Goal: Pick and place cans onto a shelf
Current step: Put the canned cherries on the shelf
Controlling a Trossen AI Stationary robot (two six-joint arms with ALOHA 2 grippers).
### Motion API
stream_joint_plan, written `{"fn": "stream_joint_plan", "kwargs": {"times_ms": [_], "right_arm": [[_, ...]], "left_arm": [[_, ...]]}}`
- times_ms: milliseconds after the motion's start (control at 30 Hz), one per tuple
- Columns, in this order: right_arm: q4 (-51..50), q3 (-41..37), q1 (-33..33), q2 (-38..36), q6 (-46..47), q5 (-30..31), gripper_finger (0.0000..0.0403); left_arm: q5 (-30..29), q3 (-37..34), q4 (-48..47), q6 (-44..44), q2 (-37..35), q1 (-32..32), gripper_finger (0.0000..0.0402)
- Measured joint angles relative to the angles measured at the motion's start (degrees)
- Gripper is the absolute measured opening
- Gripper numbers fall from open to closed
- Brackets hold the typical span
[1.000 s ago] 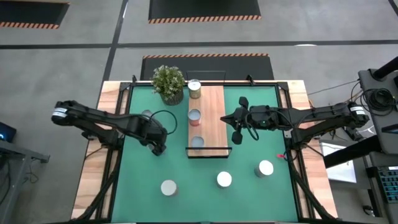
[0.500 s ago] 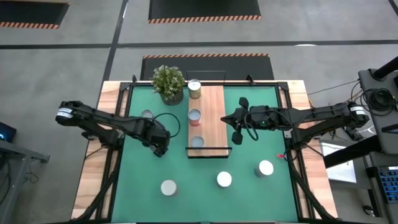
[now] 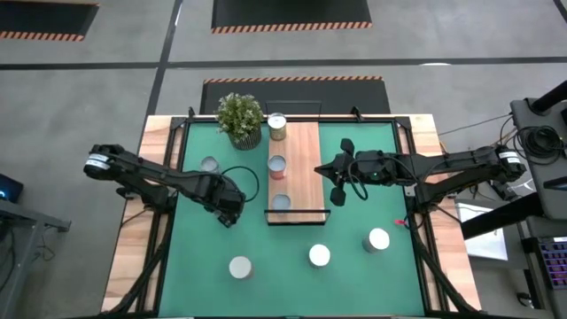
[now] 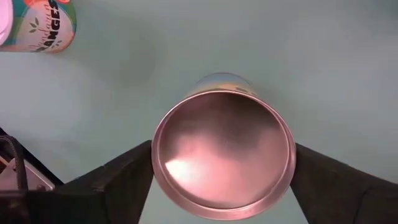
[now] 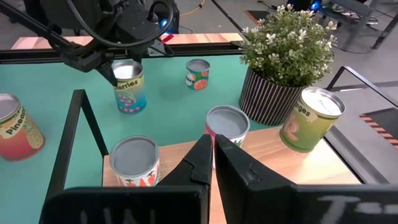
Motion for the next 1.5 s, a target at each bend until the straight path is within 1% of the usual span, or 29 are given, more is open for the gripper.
{"fn": "stream_joint_plan", "kwargs": {"times_ms": [67, 133, 233, 367, 500, 633, 767, 833, 933, 1100, 1200, 1300, 1500], "right_arm": [[0.0, 0.0, 0.01, 0.0, 0.0, 0.0, 0.0009], [0.02, 0.0, 0.01, 0.0, 0.0, 0.0, 0.0009], [0.0, 0.0, -0.01, 0.0, 0.0, 0.0, 0.0009], [0.0, 0.0, 0.01, 0.0, -0.01, 0.0, 0.0009], [0.0, 0.0, 0.01, 0.0, 0.0, 0.02, 0.0009], [-0.47, 0.0, 0.01, -0.01, -0.02, 0.0, 0.0009], [-3.87, -0.07, 0.0, -1.08, 0.03, 0.02, 0.0009], [-5.0, -0.07, 0.01, -2.03, 0.83, 0.02, 0.0009], [-5.5, -0.88, 0.01, -3.72, 1.42, 0.02, 0.0009], [-6.23, -3.73, 0.01, -8.06, 1.45, 0.02, 0.0009], [-5.88, -5.45, 0.01, -11.53, 1.79, 0.04, 0.0009], [-5.75, -7.07, 0.01, -14.35, 2.34, 0.02, 0.0009], [-4.59, -9.11, 0.01, -17.07, 2.34, 0.03, 0.0009]], "left_arm": [[0.02, 0.04, -0.05, -0.01, 0.0, 0.0, 0.0298], [0.04, 0.48, -1.01, 0.08, -0.06, 0.0, 0.0298], [-0.07, 3.2, -5.88, 0.44, -0.46, 0.0, 0.0309], [-3.13, 10.77, -14.99, 1.0, -0.25, 0.0, 0.0326], [-6.6, 21.22, -19.01, 3.95, 0.52, 0.01, 0.032], [-11.32, 32.11, -19.22, 9.24, 2.3, 0.15, 0.0313], [-17.71, 42.2, -19.22, 15.34, 5.07, 0.3, 0.0312], [-19.97, 47.26, -19.21, 19.08, 6.72, 0.72, 0.0312], [-21.33, 53.93, -18.89, 25.1, 9.67, 1.98, 0.0312], [-21.51, 63.59, -18.01, 34.76, 15.72, 5.31, 0.0312], [-21.57, 67.59, -17.32, 40.62, 19.19, 7.17, 0.0312], [-21.51, 70.04, -15.46, 45.67, 22.12, 9.24, 0.0312], [-21.44, 71.3, -11.05, 51.68, 25.84, 14.16, 0.0312]]}}
